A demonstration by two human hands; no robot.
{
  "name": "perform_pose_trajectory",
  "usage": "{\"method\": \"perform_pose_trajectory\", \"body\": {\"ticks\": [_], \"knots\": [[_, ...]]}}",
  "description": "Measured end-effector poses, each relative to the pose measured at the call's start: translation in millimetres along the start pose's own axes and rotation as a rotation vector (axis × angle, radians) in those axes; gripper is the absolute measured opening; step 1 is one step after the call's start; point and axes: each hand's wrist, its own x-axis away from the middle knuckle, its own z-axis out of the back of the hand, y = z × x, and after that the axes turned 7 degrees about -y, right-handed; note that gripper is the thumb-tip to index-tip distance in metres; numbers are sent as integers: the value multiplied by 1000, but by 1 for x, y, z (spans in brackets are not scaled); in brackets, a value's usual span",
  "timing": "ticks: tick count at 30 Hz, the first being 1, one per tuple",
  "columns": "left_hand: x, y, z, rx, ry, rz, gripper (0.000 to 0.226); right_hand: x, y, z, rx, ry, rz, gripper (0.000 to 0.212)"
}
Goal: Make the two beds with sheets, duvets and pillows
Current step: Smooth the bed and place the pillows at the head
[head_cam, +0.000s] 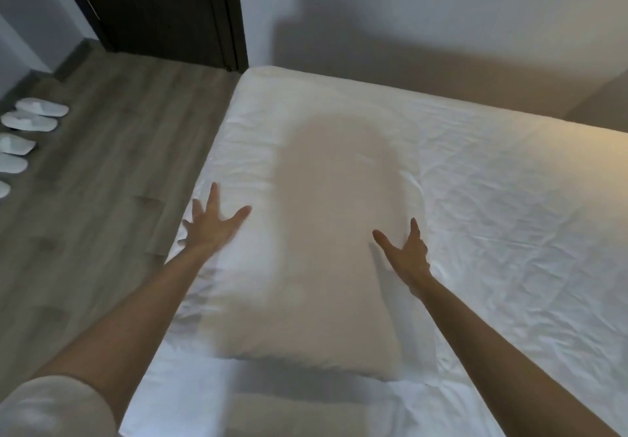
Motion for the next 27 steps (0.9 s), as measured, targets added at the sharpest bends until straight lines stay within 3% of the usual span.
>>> {"method": "perform_pose_trajectory", "body": {"ticks": [11,18,27], "knots": [[-84,11,-34,52,84,130,115,-120,0,-28,164,163,-235,123],[-127,10,-44,185,126,123,111,-165,25,-45,269,272,-180,114],[-164,-3,-45,391,55,89,96,-194,42,-60,337,424,-133,118]]}}
